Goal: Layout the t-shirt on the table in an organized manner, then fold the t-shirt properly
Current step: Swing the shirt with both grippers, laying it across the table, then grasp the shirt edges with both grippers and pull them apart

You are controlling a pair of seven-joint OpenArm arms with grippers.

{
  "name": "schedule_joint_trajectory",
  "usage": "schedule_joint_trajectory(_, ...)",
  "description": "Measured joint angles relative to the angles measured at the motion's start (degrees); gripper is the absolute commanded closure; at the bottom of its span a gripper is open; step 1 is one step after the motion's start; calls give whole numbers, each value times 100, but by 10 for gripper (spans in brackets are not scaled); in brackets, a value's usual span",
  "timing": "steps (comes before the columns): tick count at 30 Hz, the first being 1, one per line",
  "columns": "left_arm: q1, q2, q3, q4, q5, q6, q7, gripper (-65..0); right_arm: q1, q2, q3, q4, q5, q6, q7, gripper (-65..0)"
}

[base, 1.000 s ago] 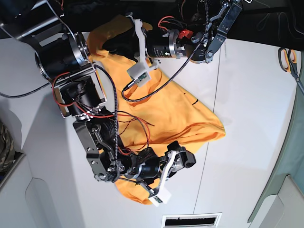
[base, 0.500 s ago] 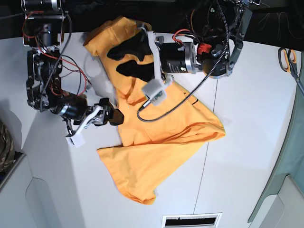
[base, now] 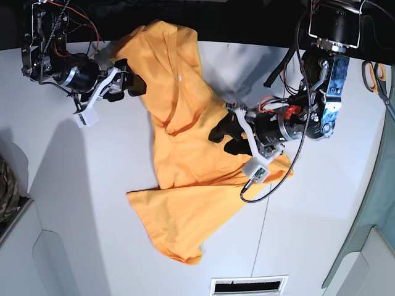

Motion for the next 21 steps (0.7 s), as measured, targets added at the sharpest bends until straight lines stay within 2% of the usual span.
schedule_joint_trajectory(3, -302, -7, -4, -625, 656, 219, -299, -351, -258, -2, 2, 0, -20, 2, 46, -418)
schedule_joint_trajectory(10, -935, -17, 2, -870, 702, 286, -444, -351, -304, -17, 0, 2, -13, 33, 66, -418)
schedule_joint_trajectory(15, -1025, -37, 2, -855, 1191, 280, -485, -351, -319, -15, 0, 2, -57, 33, 90, -418)
schedule_joint_trajectory(17, -1029, -140, 48, -857, 1246, 280, -592, -351, -319, -17, 0, 2, -63, 33, 162, -418)
schedule_joint_trajectory(19, -1036, -297, 140, -855, 1591, 284, -909, -351, -319, -17, 0, 2, -83, 33, 195, -418)
schedule_joint_trajectory(21, -1034, -457, 352, -857, 1873, 501, -1152, -350, -321, -15, 0, 2, -87, 33, 195, -418)
